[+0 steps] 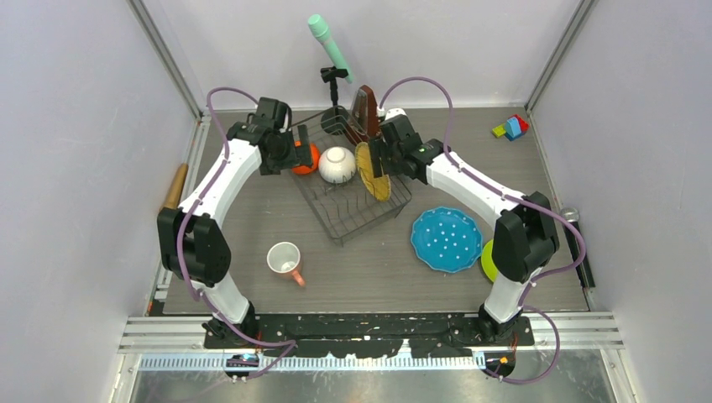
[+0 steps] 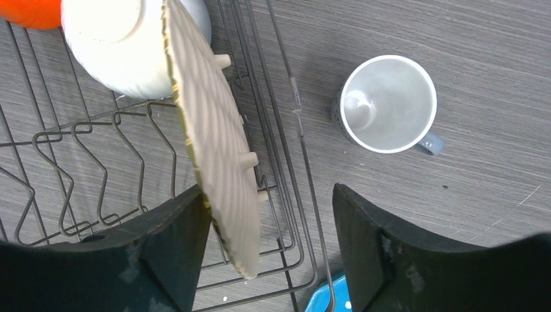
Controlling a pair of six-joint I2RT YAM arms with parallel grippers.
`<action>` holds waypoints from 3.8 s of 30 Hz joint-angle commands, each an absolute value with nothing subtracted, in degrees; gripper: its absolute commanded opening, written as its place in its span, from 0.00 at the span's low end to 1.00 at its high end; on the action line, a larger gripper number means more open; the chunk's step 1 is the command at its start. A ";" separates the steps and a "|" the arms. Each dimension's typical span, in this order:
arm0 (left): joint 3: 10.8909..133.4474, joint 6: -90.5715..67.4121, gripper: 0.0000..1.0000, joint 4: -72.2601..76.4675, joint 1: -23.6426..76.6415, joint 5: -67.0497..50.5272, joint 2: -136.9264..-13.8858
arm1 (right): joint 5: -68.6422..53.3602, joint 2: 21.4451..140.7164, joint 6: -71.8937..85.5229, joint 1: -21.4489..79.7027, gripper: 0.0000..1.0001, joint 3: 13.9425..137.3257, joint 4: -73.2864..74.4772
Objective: Load the mixed dishes into the dish rack
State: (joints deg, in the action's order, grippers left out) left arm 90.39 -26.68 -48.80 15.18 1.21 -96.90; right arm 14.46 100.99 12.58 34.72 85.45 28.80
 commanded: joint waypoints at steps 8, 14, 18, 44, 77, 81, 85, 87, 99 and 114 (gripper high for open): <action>85.90 -31.27 0.77 -42.26 14.77 -3.06 -97.29 | 6.53 94.09 12.32 34.45 0.84 86.23 27.29; 84.19 -33.10 0.70 -41.22 14.75 -1.73 -97.06 | 4.24 86.17 13.37 34.45 0.85 81.07 25.36; 82.54 -34.52 0.59 -40.07 14.74 -2.21 -96.99 | 4.72 80.00 15.68 33.48 0.85 76.20 26.98; 69.11 -46.57 0.00 -31.99 11.87 5.71 -88.51 | 8.58 60.35 43.57 7.02 0.65 50.05 45.77; 60.97 -60.80 0.26 -21.76 9.05 8.13 -84.97 | 9.49 59.24 56.44 6.59 0.58 31.62 43.59; 61.24 -58.96 0.54 -23.85 9.05 9.99 -82.98 | 8.29 59.92 56.78 6.59 0.49 30.54 41.14; 62.19 -54.42 0.63 -25.73 8.97 9.77 -81.29 | 6.67 61.39 57.61 6.59 0.36 29.40 39.04; 64.02 -49.87 0.66 -27.22 9.05 7.98 -81.06 | 6.23 61.91 57.74 6.59 0.25 29.36 38.66; 72.72 -24.30 0.95 -27.22 27.16 10.33 -74.46 | 11.69 58.45 51.97 6.59 0.00 41.37 49.73; 74.16 -23.81 0.91 -20.58 27.77 -21.50 -76.53 | 22.40 53.18 37.82 6.68 0.00 59.26 51.98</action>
State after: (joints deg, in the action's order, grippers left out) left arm 71.31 -23.75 -25.08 27.99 -10.76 -75.57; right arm 19.64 55.86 41.19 6.63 51.99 57.76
